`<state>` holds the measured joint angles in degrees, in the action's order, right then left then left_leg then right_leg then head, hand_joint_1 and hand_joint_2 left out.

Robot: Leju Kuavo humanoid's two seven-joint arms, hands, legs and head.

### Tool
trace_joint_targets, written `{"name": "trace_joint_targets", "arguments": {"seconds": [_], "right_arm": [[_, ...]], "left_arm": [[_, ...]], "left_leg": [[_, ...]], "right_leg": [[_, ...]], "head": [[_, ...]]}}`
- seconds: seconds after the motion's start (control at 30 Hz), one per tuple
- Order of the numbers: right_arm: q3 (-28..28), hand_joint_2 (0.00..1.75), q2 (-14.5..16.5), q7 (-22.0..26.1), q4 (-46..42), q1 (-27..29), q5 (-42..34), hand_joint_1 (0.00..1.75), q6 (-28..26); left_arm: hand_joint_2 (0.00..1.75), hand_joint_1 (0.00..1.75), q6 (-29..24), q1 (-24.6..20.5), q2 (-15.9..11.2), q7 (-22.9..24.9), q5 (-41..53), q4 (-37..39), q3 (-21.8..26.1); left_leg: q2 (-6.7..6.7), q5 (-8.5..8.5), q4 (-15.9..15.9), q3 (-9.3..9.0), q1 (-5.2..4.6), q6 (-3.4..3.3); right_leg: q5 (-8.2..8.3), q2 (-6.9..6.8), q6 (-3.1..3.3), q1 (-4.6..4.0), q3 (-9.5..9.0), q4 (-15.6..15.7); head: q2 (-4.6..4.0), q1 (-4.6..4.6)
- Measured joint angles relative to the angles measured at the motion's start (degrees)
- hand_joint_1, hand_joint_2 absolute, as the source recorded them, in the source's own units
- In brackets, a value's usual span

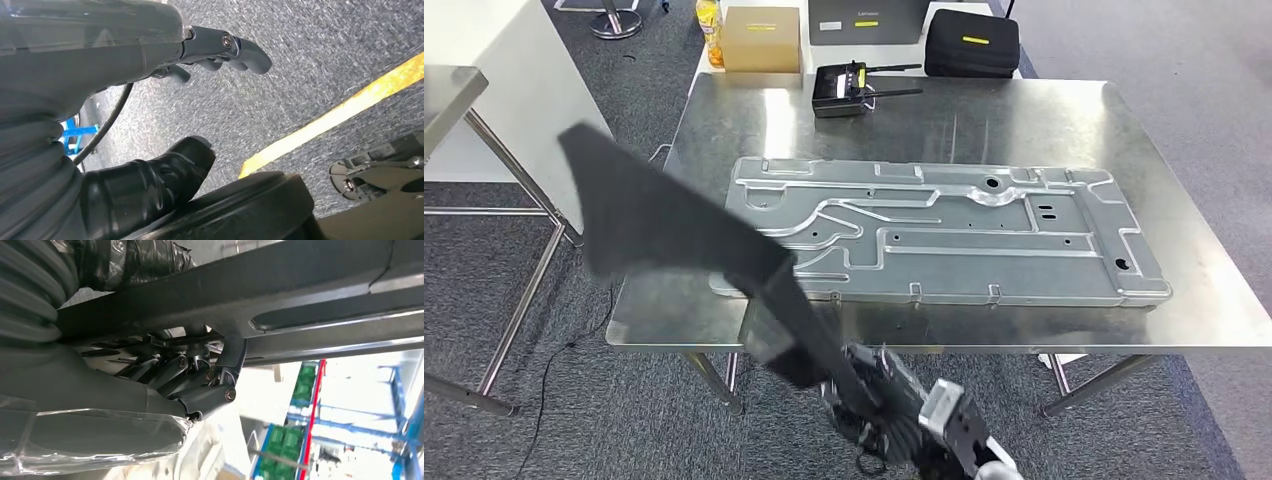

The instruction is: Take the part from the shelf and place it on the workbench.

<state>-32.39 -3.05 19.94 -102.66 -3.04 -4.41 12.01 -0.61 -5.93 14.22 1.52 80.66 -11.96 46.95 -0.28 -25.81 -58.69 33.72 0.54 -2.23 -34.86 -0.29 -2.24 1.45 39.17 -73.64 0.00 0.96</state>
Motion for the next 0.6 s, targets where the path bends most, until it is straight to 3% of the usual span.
{"name": "trace_joint_targets", "arguments": {"seconds": [0.03, 0.07, 0.13, 0.2, 0.27, 0.37, 0.43, 0.5, 0.57, 0.6], "right_arm": [[1.0, 1.75, 0.4, -1.0, 1.2, -2.3, -1.4, 1.75, -0.3], [2.0, 1.75, 0.7, -2.0, 2.2, -4.5, -2.8, 1.75, -0.5], [4.2, 1.75, 1.4, -3.5, 3.8, -8.7, -5.2, 1.75, -0.8], [5.9, 1.75, 2.2, -4.2, 5.0, -12.2, -6.7, 1.75, -1.5], [7.4, 1.75, 2.7, -5.2, 6.1, -15.4, -8.0, 1.75, -2.7], [10.3, 1.75, 3.4, -7.5, 8.5, -21.8, -9.4, 1.75, -5.0], [12.4, 1.75, 3.9, -8.6, 10.6, -26.6, -9.2, 1.75, -6.9], [13.6, 1.75, 4.3, -9.2, 12.7, -30.3, -7.4, 1.75, -8.8], [13.8, 1.75, 4.5, -9.6, 14.5, -32.5, -3.6, 1.75, -11.1], [13.5, 1.75, 4.7, -9.9, 15.2, -33.5, 0.5, 1.75, -13.1]], "left_arm": [[1.75, 0.0, 0.1, 0.0, 0.0, -0.1, 0.0, 0.0, 0.0], [1.75, 0.0, 0.1, 0.1, 0.0, -0.2, -0.1, 0.0, 0.0], [1.75, 0.0, 0.2, 0.3, 0.0, -0.4, -0.4, 0.0, 0.0], [1.75, 0.0, 0.3, 0.5, 0.1, -0.5, -0.7, 0.0, 0.0], [1.75, 0.0, 0.6, 0.7, 0.1, -0.7, -1.1, 0.0, 0.0], [1.75, 0.0, 0.9, 0.8, -0.1, -1.1, -1.8, 0.0, 0.2], [1.75, 0.0, 1.0, 1.0, -0.3, -1.4, -2.3, 0.0, 0.3], [1.75, 0.0, 1.1, 1.3, -0.5, -1.5, -2.7, 0.0, 0.5], [1.75, 0.0, 1.2, 1.6, -0.7, -1.5, -3.0, 0.0, 0.8], [1.75, 0.0, 1.2, 1.7, -0.8, -1.5, -3.0, 0.0, 0.9]], "left_leg": [[-0.07, 0.03, 0.0, 0.02, -0.2, -0.1], [-0.2, 0.05, 0.0, -0.01, -0.41, -0.14], [-0.49, 0.08, 0.0, -0.16, -0.75, -0.17], [-0.65, 0.12, -0.1, -0.05, -1.02, 0.0], [-0.7, 0.29, -0.1, 0.28, -1.02, 0.43], [-0.68, -0.28, -1.0, 0.83, -1.04, 1.3], [-0.53, -2.94, -5.9, 3.13, -0.82, 1.92], [-0.38, -5.85, -13.2, 6.84, -0.47, 2.48], [-0.23, -5.45, -15.7, 8.51, -0.1, 2.95], [-0.13, -3.59, -13.6, 7.72, 0.09, 3.13]], "right_leg": [[-0.01, 0.01, 0.15, -0.1, 1.03, -1.8], [1.14, 0.03, 0.45, -0.25, 0.95, -1.3], [5.4, 0.24, 1.6, -0.81, -1.89, 5.4], [7.94, 0.45, 2.71, -1.38, -4.81, 12.1], [8.1, 0.52, 3.07, -1.68, -5.47, 14.1], [8.63, 0.4, 3.31, -1.16, -5.71, 15.1], [8.86, 0.07, 3.51, -0.83, -5.99, 15.5], [8.79, -0.17, 3.64, -0.8, -5.99, 15.4], [8.61, -0.28, 3.58, -0.73, -6.02, 15.3], [8.42, -0.27, 3.43, -0.65, -6.07, 15.1]], "head": [[0.0, 0.0], [0.0, 0.0], [0.0, 0.01], [0.0, -0.02], [0.0, -0.03], [0.0, -0.05], [0.0, -0.12], [0.0, -0.15], [0.0, -0.15], [0.0, -0.16]]}}
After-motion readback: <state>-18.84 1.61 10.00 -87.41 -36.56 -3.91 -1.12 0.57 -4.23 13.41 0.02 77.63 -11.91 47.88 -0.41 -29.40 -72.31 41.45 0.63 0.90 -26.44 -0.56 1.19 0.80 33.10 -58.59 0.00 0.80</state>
